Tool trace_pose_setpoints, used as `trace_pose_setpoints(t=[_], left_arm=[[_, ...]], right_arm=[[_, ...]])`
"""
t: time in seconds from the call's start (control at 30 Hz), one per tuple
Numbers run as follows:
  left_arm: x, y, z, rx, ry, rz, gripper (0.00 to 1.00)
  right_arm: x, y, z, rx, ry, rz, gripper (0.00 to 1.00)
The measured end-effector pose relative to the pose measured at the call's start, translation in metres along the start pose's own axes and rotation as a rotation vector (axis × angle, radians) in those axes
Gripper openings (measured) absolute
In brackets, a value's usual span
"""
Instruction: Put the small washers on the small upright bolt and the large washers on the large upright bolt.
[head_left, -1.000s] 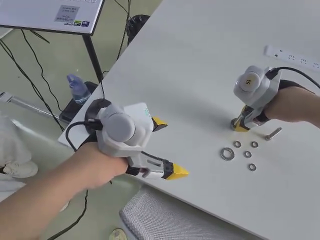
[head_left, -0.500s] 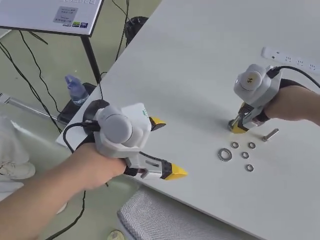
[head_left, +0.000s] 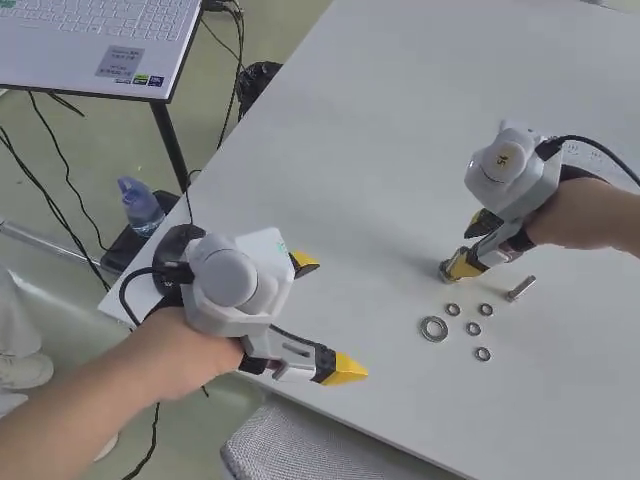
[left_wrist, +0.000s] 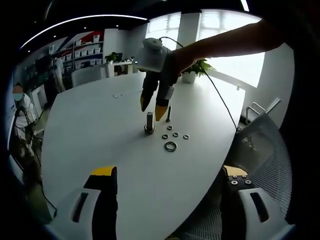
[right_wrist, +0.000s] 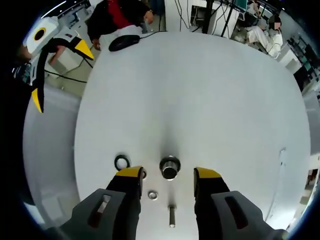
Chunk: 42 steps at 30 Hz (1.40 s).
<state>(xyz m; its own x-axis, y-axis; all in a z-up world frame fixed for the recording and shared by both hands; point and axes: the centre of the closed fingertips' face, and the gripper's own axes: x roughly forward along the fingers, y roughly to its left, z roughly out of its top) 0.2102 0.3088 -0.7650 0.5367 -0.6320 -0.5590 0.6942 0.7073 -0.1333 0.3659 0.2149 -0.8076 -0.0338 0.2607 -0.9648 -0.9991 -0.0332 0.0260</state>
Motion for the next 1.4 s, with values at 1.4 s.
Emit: trace_pose_setpoints(t=[1.4], left_arm=[[-0.007, -0.002, 0.002, -0.013, -0.017, 0.057, 0.96]], right_arm=[[-0.023, 0.081, -0.008, -0.042, -0.032, 0.045, 0.39]])
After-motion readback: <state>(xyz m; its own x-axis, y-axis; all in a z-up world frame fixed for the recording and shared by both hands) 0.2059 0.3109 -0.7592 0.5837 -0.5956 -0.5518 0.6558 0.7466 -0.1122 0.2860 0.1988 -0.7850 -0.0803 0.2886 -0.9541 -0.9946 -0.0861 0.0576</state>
